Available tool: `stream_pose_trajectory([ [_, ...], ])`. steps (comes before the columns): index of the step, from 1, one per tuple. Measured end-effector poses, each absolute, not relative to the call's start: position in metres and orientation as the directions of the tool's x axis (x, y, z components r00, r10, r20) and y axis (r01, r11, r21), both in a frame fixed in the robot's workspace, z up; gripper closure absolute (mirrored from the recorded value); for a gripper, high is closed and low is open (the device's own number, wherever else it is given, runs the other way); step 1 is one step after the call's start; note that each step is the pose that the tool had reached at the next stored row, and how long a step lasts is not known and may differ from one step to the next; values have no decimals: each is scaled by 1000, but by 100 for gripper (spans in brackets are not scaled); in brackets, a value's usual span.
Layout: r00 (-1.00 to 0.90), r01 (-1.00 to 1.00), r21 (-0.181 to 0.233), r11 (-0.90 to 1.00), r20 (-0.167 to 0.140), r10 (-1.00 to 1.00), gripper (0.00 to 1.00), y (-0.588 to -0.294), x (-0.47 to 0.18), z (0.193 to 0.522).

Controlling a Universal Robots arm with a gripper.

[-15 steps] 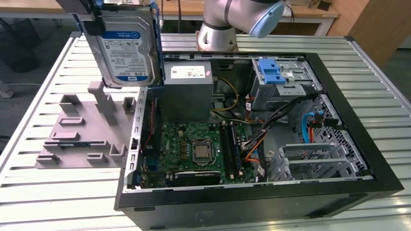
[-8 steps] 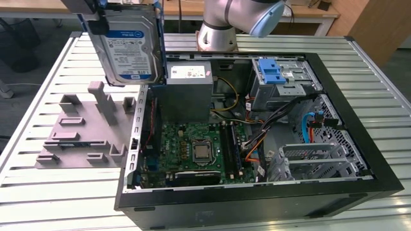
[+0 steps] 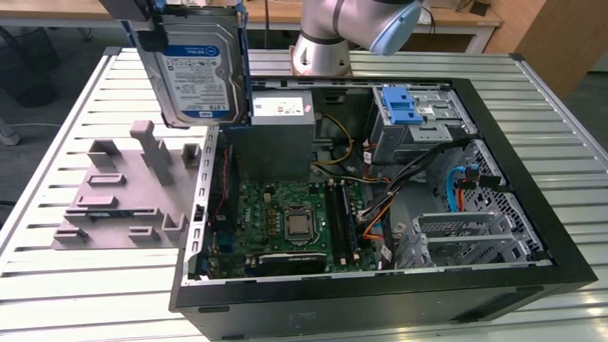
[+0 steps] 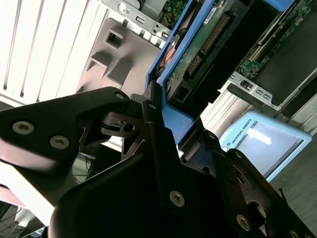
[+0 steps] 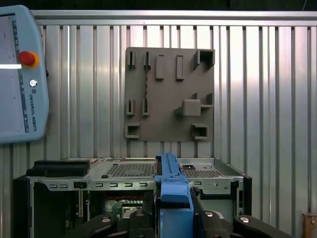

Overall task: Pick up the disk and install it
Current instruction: 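Pick up the disk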

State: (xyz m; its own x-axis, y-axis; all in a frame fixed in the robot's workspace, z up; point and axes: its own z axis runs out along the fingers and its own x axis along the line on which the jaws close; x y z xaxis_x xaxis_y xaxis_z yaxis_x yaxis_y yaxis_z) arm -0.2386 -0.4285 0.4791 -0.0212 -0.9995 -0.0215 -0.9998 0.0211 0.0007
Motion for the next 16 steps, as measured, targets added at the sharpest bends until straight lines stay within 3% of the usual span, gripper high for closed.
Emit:
stream_pose_trajectory([
  [16, -21, -1000, 1, 21, -21, -1000, 64, -428, -203, 479],
])
